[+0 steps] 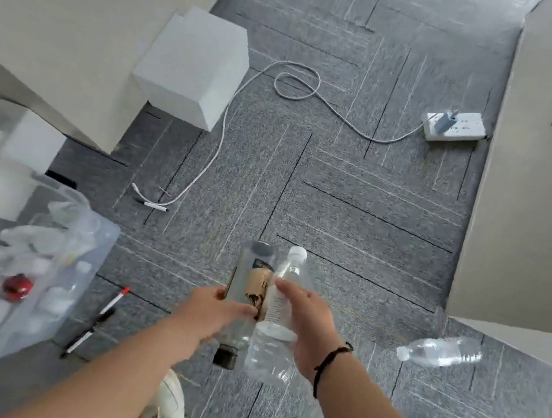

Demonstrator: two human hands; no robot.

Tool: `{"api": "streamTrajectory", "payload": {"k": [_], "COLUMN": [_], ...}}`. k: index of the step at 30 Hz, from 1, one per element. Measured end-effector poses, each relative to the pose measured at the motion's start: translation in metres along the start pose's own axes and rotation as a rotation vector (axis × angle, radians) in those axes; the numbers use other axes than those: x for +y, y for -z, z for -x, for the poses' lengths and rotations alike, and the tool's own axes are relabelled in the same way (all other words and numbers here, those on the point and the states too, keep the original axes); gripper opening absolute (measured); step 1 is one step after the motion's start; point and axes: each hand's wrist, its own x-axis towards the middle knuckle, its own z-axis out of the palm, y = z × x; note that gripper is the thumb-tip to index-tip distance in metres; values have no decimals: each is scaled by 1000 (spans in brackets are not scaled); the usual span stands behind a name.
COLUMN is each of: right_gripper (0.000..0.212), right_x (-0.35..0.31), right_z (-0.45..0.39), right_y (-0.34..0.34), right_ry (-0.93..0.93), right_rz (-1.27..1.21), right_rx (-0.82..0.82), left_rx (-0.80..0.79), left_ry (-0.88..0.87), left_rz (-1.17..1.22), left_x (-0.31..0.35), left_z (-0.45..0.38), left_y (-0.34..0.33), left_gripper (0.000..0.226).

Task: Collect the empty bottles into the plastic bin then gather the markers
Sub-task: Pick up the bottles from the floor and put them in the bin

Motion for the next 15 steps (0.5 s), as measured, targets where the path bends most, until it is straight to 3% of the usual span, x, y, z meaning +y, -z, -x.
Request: {"api": "streamTrajectory", "payload": {"k": [1,3,7,10,11,15], "right_gripper": [111,115,78,109,105,51], "right_x": [-6,-26,-63,-63,-59,-42], "right_z": [17,61,149,179,185,208], "right_y": [-13,-44,-116,-180,-201,-273], "right_ry": [22,52,92,127,132,90], "right_rz": [36,104,264,438,485,603], "right_rx": [-27,-86,-199,-246,-267,-352], "left_rx": [0,20,75,117,143,248], "left_ry": [-4,-1,7,15,23,30], "left_rz": [43,121,322,489,528,687], "left_x": [6,14,16,4,-4,-44], "left_z": [24,66,141,187,199,225], "left_y": [16,50,119,173,189,246], "left_gripper": [47,47,43,33,33,36]}}
